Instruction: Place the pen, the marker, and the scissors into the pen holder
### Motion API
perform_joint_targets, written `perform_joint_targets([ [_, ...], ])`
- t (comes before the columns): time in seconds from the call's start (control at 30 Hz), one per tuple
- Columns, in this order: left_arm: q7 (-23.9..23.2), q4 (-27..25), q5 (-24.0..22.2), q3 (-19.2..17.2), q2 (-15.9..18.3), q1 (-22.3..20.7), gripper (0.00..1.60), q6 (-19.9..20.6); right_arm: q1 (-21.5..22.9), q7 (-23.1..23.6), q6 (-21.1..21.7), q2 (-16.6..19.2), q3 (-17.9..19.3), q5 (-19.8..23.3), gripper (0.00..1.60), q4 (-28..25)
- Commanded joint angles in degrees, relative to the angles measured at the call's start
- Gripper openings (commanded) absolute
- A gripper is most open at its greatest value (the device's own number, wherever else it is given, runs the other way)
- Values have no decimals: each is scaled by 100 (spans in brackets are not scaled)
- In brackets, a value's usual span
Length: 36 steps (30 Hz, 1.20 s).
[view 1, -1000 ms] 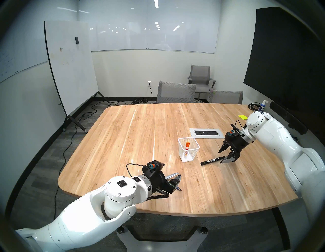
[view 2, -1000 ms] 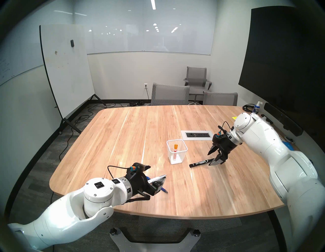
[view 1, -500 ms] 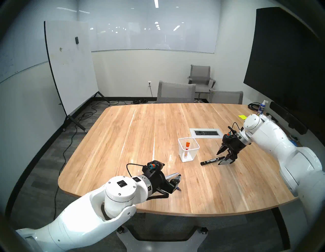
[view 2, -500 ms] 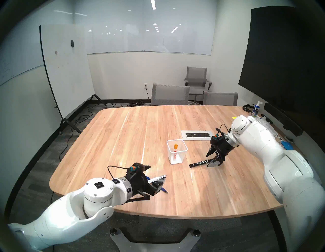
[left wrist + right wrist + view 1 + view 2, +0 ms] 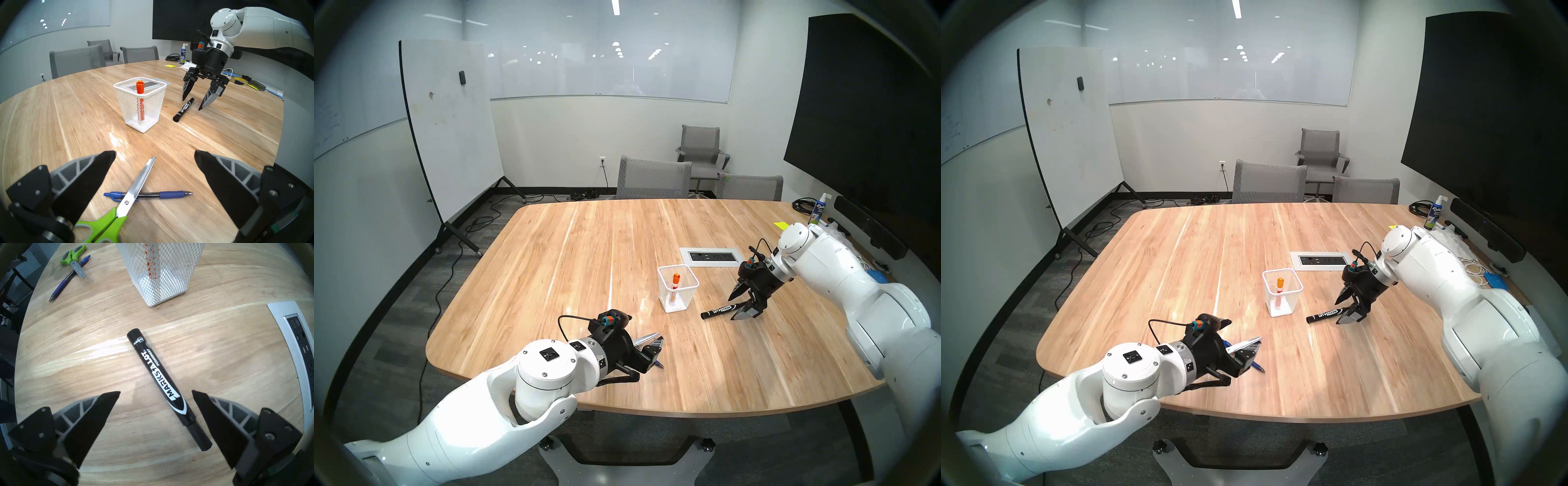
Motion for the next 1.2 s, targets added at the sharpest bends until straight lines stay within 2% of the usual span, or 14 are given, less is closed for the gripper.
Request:
perform_joint_targets([
  [0.0, 6, -93, 5, -12, -23, -10, 160, -41, -14, 33, 99, 33, 55, 60, 160, -215],
  [0.93, 6, -93, 5, -12, -23, -10, 160, -40, -494, -298, 504, 222, 198, 43, 160, -1004],
  [1.0, 6, -93, 5, -12, -23, -10, 160, -40, -519, -320, 527, 237, 200, 39, 112, -1058],
  [1.03, 6, -93, 5, -12, -23, -10, 160, -41, -528, -326, 535, 243, 201, 37, 75, -1080],
  [1.1, 6, -93, 5, -12, -23, -10, 160, -41, -554, -342, 558, 261, 202, 36, 68, -1133],
  [1.17, 6, -93, 5, -12, -23, -10, 160, -41, -571, -350, 570, 274, 204, 37, 71, -1169],
])
